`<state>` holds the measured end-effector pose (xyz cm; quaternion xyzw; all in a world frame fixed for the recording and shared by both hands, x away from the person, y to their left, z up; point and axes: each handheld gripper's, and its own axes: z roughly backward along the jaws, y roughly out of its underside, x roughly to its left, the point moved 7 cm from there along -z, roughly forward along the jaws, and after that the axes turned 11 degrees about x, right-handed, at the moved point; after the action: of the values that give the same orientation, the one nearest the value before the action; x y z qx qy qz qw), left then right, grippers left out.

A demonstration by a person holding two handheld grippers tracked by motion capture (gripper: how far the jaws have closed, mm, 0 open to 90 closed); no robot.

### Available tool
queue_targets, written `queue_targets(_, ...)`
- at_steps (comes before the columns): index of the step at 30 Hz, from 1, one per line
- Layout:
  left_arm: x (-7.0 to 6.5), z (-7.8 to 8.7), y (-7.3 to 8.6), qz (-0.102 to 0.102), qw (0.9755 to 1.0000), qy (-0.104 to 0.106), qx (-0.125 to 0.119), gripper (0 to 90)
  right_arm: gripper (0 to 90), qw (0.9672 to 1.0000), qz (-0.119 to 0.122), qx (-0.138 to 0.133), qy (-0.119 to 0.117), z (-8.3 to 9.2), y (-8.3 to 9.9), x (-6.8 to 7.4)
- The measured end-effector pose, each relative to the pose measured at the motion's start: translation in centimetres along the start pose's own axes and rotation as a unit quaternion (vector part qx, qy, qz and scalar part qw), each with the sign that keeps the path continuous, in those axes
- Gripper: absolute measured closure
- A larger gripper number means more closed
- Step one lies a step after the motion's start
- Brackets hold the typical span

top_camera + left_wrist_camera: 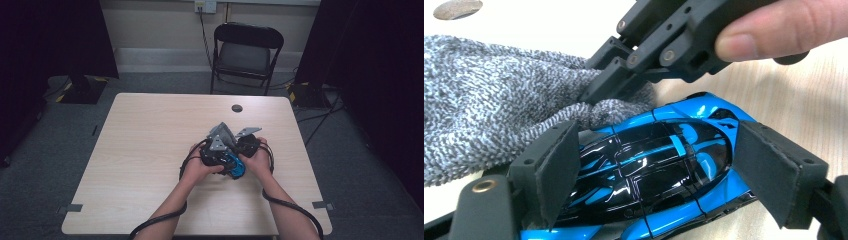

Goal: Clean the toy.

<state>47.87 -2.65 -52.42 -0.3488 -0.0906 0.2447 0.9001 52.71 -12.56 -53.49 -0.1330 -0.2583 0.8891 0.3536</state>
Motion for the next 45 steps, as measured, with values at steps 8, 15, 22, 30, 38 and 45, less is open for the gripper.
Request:
queue_targets(8,0.0,0.1,0.0,0.0,1.0,-0.001,-0.007,25.3,81.8,0.9996,0.02,0.01,-0.019,0.7,0.8,-0.3)
queue_targets(15,0.1,0.1,0.1,0.0,1.0,-0.004,-0.007,26.1,81.7,0.9988,0.034,0.025,-0.026,1.9,2.3,-0.8)
queue_targets(22,-0.1,0.1,-0.1,0.002,1.0,-0.001,-0.007,28.4,81.7,0.9987,0.03,0.019,-0.036,2.8,3.6,-0.7)
queue_targets(30,-0.3,0.1,-0.2,0.006,0.9999,0.008,-0.008,32.3,81.5,0.9988,0.025,0.02,-0.036,3.7,4.7,-0.9)
queue_targets(38,-0.2,0.1,-0.2,0.007,0.9999,0.007,-0.006,32.3,81.5,0.9987,0.023,0.022,-0.04,4.4,5.9,-1.2)
queue_targets(45,-0.3,0.1,-0.2,0.007,0.9999,0.006,-0.003,32.2,81.5,0.9986,0.022,0.021,-0.042,5.0,6.8,-1.1)
